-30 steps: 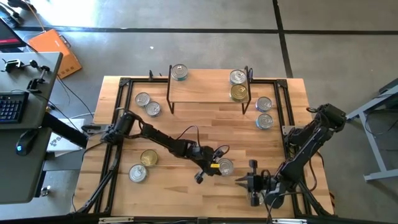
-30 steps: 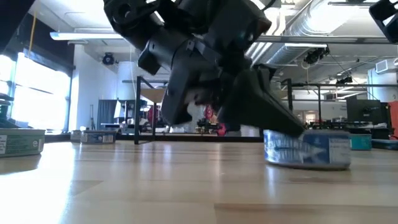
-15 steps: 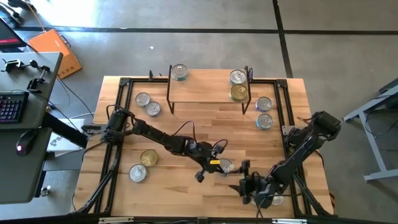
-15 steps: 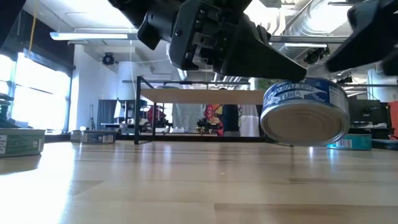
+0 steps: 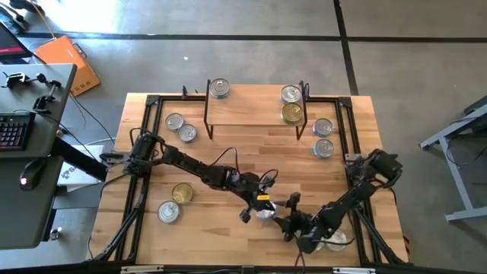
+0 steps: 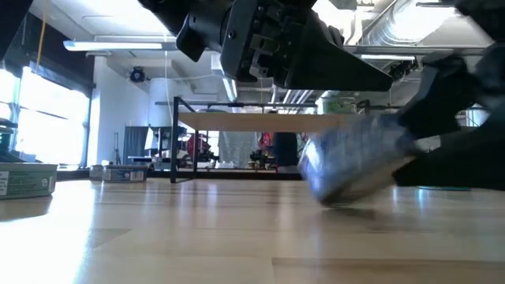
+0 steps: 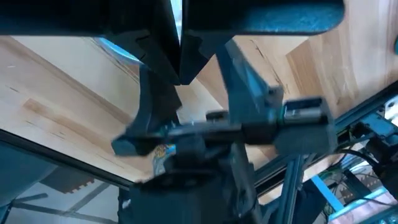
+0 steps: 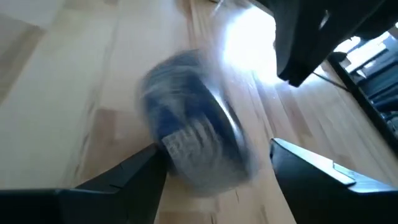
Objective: Stack canned seafood by type on shelf
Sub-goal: Put the blue tuna can on the shelf
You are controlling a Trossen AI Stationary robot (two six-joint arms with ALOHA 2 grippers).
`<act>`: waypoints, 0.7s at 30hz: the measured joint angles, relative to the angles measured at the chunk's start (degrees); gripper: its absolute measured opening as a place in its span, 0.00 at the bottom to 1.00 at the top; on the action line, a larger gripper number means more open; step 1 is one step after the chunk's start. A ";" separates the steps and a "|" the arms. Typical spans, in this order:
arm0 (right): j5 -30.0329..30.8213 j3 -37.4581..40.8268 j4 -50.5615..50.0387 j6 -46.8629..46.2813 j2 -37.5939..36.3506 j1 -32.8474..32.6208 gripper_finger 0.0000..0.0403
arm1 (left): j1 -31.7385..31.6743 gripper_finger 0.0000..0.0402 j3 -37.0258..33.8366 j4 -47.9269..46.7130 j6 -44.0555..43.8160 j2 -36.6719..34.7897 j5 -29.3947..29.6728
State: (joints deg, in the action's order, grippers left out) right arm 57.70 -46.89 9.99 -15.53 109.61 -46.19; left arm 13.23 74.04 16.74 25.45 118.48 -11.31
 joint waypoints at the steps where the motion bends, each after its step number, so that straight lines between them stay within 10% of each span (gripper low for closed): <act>1: -0.18 0.00 0.97 -0.88 0.43 0.53 0.67 | 0.00 0.00 0.00 -0.05 -0.02 0.00 0.00; 14: -5.72 0.02 1.95 -4.33 0.67 2.44 0.04 | 3.50 0.00 -0.01 -8.51 -0.54 -7.67 10.01; 21: -5.21 0.02 2.72 -5.99 0.59 2.18 0.05 | 11.14 0.00 0.00 -27.62 -1.48 -18.16 30.65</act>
State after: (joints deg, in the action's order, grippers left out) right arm 52.49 -46.87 12.71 -21.52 110.20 -44.01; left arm 24.37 74.04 -10.88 23.98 100.32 19.34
